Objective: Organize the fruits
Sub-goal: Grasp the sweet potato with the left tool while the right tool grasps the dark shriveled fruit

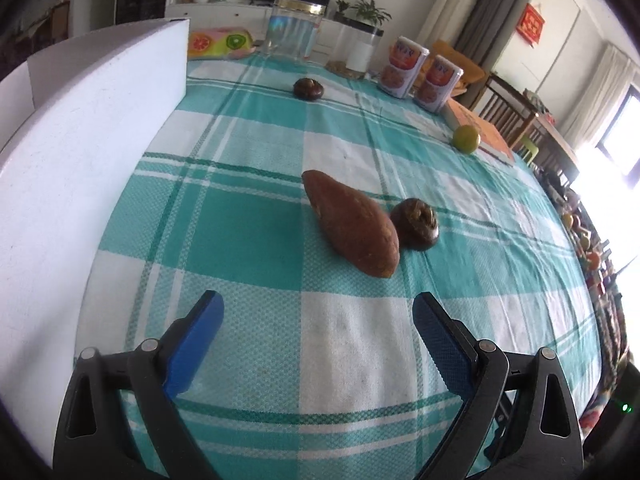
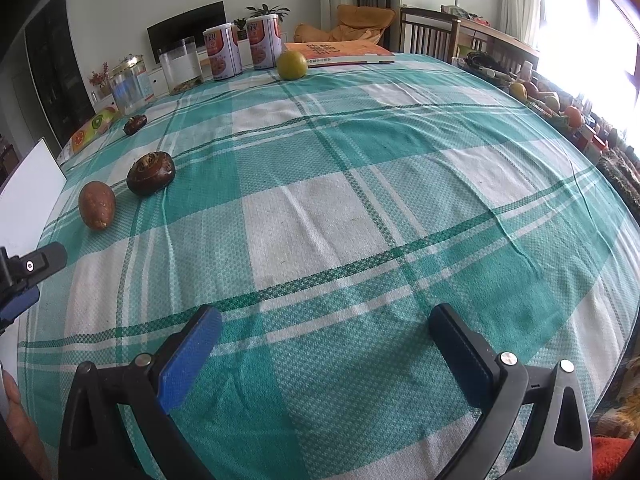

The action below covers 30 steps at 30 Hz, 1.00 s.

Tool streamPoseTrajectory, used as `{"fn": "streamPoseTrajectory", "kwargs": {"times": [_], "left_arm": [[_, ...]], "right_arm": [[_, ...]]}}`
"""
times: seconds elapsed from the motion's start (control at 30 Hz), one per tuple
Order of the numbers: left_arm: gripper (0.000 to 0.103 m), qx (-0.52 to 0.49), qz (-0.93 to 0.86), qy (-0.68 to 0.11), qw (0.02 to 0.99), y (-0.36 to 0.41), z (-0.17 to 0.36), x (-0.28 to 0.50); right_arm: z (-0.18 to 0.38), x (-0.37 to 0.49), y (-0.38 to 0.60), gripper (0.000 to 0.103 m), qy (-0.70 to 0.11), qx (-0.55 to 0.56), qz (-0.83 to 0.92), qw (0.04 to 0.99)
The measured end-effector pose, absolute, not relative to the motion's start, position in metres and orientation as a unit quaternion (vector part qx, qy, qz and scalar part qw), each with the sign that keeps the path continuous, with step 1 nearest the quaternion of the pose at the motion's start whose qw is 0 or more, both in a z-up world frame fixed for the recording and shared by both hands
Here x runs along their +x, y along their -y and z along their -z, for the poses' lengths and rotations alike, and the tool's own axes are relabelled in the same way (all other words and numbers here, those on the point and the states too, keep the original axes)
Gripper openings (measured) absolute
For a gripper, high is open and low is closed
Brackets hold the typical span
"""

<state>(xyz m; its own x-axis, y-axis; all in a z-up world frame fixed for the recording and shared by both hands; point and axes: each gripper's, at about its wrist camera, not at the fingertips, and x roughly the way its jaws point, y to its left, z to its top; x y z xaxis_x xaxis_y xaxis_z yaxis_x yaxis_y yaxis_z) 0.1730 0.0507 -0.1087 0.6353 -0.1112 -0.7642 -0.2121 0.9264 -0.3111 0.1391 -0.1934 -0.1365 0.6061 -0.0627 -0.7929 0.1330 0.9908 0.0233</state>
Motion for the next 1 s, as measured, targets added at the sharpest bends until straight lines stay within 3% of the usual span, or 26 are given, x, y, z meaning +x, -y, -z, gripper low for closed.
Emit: {"fn": "streamPoseTrajectory", "kwargs": {"times": [0.3, 0.37, 0.4, 0.57, 0.63, 0.77, 0.8, 0.83, 0.87, 1.0], "left_arm": [[0.091, -0.155, -0.053, -0.444, 0.881, -0.045, 0.117, 0.231], [0.071, -0.17, -0.018, -0.433, 0.885, -0.046, 0.114, 0.228], [0.051, -0.165, -0.003, -0.431, 0.887, -0.042, 0.111, 0.226], [0.027, -0.099, -0.003, -0.425, 0.9, -0.029, 0.1, 0.201], [0.009, -0.103, 0.008, -0.442, 0.891, -0.035, 0.099, 0.188], [0.012, -0.077, 0.0, -0.455, 0.887, -0.04, 0.096, 0.171], [0.033, -0.077, -0.003, -0.451, 0.889, -0.041, 0.095, 0.171], [0.066, -0.083, -0.005, -0.444, 0.892, -0.043, 0.094, 0.173], [0.077, -0.091, -0.007, -0.438, 0.894, -0.044, 0.093, 0.176], [0.078, -0.115, 0.003, -0.431, 0.895, -0.038, 0.09, 0.198]], "right_arm": [[0.136, 0.139, 0.194, 0.103, -0.44, 0.041, 0.054, 0.896], [0.136, 0.139, 0.194, 0.103, -0.44, 0.041, 0.054, 0.896], [0.136, 0.139, 0.194, 0.103, -0.44, 0.041, 0.054, 0.896], [0.133, 0.137, 0.199, 0.103, -0.432, 0.065, 0.044, 0.899], [0.131, 0.135, 0.205, 0.103, -0.426, 0.09, 0.035, 0.9], [0.129, 0.133, 0.211, 0.103, -0.412, 0.127, 0.026, 0.902], [0.129, 0.133, 0.21, 0.103, -0.412, 0.124, 0.029, 0.902], [0.129, 0.134, 0.208, 0.103, -0.413, 0.118, 0.031, 0.903], [0.13, 0.134, 0.206, 0.103, -0.414, 0.113, 0.032, 0.903], [0.13, 0.133, 0.208, 0.103, -0.41, 0.119, 0.026, 0.904]]}}
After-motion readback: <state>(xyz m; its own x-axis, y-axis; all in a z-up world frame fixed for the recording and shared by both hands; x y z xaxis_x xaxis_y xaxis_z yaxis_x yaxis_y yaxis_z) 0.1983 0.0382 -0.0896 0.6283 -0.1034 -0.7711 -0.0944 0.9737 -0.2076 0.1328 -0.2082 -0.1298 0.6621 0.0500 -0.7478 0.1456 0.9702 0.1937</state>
